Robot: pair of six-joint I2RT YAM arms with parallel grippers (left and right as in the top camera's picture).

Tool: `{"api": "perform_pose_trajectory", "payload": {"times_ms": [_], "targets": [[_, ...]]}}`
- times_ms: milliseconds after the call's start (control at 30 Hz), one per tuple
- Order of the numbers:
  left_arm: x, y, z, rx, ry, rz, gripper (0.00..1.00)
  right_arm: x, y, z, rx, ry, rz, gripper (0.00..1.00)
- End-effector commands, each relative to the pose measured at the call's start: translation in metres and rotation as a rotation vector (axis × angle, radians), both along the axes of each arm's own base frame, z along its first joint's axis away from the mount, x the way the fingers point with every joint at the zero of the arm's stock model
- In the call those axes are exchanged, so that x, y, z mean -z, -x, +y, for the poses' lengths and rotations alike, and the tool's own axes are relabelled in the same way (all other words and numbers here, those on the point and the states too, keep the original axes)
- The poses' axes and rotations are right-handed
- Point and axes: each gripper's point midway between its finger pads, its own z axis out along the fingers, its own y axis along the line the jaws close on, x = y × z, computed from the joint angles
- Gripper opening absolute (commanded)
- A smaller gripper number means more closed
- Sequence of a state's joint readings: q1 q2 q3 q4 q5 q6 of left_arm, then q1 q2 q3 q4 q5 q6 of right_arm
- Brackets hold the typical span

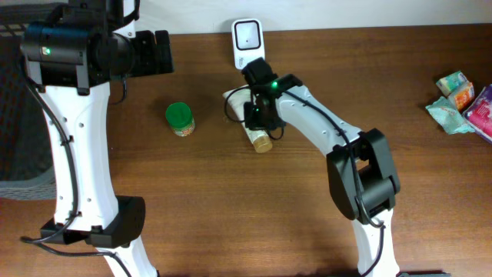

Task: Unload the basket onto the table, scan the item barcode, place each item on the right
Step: 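Reach the right gripper to the Pantene tube and grasp it, then lift the Pantene tube upright and hold it before the scanner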

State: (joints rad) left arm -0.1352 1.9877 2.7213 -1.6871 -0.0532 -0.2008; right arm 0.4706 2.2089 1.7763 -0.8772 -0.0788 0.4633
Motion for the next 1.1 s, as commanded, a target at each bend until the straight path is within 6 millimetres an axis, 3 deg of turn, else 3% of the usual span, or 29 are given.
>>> {"api": "perform_pose_trajectory", "payload": {"times_ms": [0, 100, 300, 400, 567, 700, 800, 933, 1033, 1067], "targets": [[-0.007, 0.003, 0.001, 0.01, -0.009, -0.021, 0.99, -0.017, -0.016, -0.01, 0.05, -0.018, -0.057, 0.36], [-0.007, 0.003, 0.001, 0.01, -0.009, -0.021, 0.99, -0.02, -0.022, 0.009, -0.195, -0.009, -0.145, 0.66], [-0.007, 0.003, 0.001, 0.01, -0.009, -0.021, 0.99, 0.001, -0.029, -0.004, 0.055, 0.019, -0.109, 0.66], [-0.007, 0.003, 0.001, 0.01, -0.009, -0.021, 0.99, 0.011, -0.032, -0.014, 0.089, 0.079, -0.118, 0.66], [-0.007, 0.003, 0.001, 0.01, -0.009, -0.021, 0.99, 0.037, -0.034, -0.014, 0.095, 0.092, -0.093, 0.63], [-0.007, 0.003, 0.001, 0.01, -0.009, -0.021, 0.99, 0.036, -0.032, -0.015, 0.094, 0.095, -0.086, 0.35], [-0.007, 0.003, 0.001, 0.01, -0.009, -0.021, 0.99, 0.022, -0.031, -0.015, 0.093, 0.098, -0.078, 0.26], [-0.007, 0.003, 0.001, 0.01, -0.009, -0.021, 0.99, 0.004, -0.03, -0.015, 0.082, 0.104, -0.069, 0.22], [-0.007, 0.003, 0.001, 0.01, -0.009, -0.021, 0.99, 0.003, -0.029, -0.016, 0.081, 0.108, -0.063, 0.04], [-0.007, 0.003, 0.001, 0.01, -0.009, -0.021, 0.99, 0.002, -0.028, -0.016, 0.08, 0.11, -0.06, 0.04]]}}
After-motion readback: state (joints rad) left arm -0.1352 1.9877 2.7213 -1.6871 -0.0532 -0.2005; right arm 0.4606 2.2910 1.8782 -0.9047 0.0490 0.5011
